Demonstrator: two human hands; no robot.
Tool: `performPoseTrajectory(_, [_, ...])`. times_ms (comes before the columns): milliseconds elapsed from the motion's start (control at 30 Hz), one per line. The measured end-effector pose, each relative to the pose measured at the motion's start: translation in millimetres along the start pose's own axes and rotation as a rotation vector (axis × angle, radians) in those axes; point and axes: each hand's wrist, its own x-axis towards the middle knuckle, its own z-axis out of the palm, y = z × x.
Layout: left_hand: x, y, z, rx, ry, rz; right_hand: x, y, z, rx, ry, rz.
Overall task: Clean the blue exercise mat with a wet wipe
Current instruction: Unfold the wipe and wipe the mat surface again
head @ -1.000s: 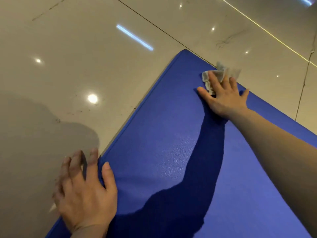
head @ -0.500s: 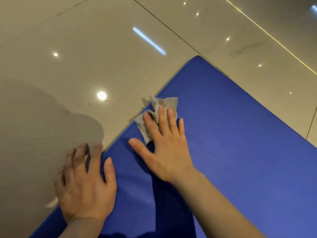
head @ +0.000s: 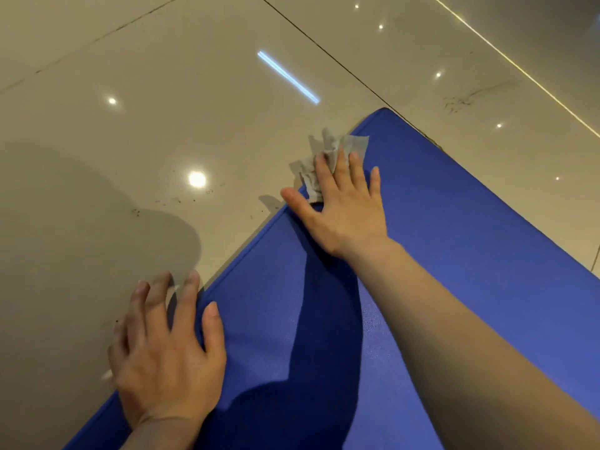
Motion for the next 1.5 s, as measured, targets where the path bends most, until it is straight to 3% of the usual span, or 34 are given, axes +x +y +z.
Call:
performPoseTrajectory(167, [0.5, 2.1, 0.5, -0.021, -0.002, -0.012, -59.9, -13.6, 17.1, 0.065, 0.016, -0.14])
performPoseTrajectory(300, [0.9, 2.7, 0.3, -0.026, -0.013, -0.004, -70.0, 5.9, 20.0, -0.028, 0.055, -0.223])
performPoseTrajectory(367, [-0.1, 1.5, 0.8, -0.037, -0.011, -0.002, -48.4, 40.5, 10.9, -0.075, 0.065, -0.047])
performPoseTrajectory(467, [-0.3, -0.6, 1.5, -0.053, 0.009, 0.001, -18.5, 113.4, -13.7, -0.035, 0.012, 0.381])
performPoseTrajectory(567, [1.0, 0.2, 2.1, -0.06, 0.013, 0.005, -10.4, 137.6, -21.2, 0.002, -0.007, 0.526])
performPoseTrajectory(667, [-1.1, -0.4, 4.2, -0.066, 0.037, 0.007, -18.2, 103.2, -11.6, 0.099, 0.046, 0.437])
performPoseTrajectory(767, [-1.2, 2.4, 4.3, -0.08, 0.046, -0.011, -50.1, 52.2, 7.2, 0.192, 0.14, 0.127])
performPoseTrajectory(867, [1.4, 2.8, 3.2, -0.057, 0.029, -0.017, -92.1, -3.3, 28.4, 0.189, 0.088, -0.175])
performPoseTrajectory(1000, [-0.9, 0.2, 3.0, -0.043, 0.024, -0.017, -119.7, -39.0, 50.3, 0.071, 0.041, -0.401])
performPoseTrajectory(1067, [-2.0, 1.9, 2.7, -0.058, 0.041, -0.03, -102.9, -23.9, 41.6, 0.001, 0.118, -0.395])
performPoseTrajectory(1133, [-0.1, 1.9, 2.9, -0.06, 0.043, -0.024, -71.6, 9.5, 22.9, -0.038, 0.196, -0.231])
performPoseTrajectory(1233, [-1.6, 0.4, 4.5, -0.035, 0.036, -0.024, -28.7, 71.0, -7.4, -0.07, 0.011, 0.166])
performPoseTrajectory(1300, [-0.7, 0.5, 3.8, -0.047, 0.049, -0.026, -14.4, 84.7, -17.0, -0.046, 0.0, 0.294])
performPoseTrajectory(1367, [-0.1, 0.0, 4.9, -0.033, 0.05, -0.032, -16.6, 68.3, -10.2, -0.049, 0.042, 0.256])
performPoseTrajectory(1500, [-1.7, 1.6, 4.6, -0.034, 0.055, -0.032, -66.4, -0.7, 27.3, 0.075, 0.17, -0.151])
